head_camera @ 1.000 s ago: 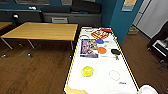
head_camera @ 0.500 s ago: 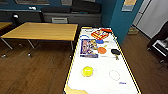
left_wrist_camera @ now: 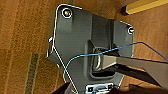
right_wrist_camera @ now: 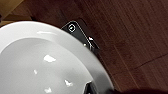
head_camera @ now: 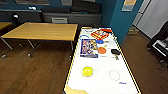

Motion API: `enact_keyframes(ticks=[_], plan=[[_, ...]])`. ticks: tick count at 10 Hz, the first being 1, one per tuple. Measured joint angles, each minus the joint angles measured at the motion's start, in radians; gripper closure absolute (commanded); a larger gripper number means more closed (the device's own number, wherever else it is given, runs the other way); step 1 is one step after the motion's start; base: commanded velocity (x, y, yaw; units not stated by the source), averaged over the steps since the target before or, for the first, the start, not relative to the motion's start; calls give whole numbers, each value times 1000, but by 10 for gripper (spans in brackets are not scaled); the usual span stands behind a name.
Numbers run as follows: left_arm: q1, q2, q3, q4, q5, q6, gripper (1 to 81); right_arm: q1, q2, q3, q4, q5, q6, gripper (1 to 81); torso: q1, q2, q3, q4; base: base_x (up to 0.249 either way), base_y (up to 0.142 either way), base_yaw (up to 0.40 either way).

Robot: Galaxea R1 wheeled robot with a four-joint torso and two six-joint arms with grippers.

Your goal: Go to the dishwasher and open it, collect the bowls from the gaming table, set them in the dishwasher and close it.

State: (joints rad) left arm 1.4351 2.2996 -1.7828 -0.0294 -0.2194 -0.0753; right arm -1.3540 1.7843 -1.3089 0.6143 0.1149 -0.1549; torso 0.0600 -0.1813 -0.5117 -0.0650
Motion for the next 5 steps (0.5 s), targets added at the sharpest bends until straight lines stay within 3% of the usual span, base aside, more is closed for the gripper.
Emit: enact_keyframes(ticks=[2, 5], plan=[[-40, -102, 137, 0, -4, 0, 10, -69, 88, 3, -26, 110, -11, 811, 0, 0, 0, 0, 0, 0, 0], [-150, -257, 324, -1, 1, -9, 10, -118, 157, -7, -76, 183, -20, 811, 0, 0, 0, 0, 0, 0, 0]])
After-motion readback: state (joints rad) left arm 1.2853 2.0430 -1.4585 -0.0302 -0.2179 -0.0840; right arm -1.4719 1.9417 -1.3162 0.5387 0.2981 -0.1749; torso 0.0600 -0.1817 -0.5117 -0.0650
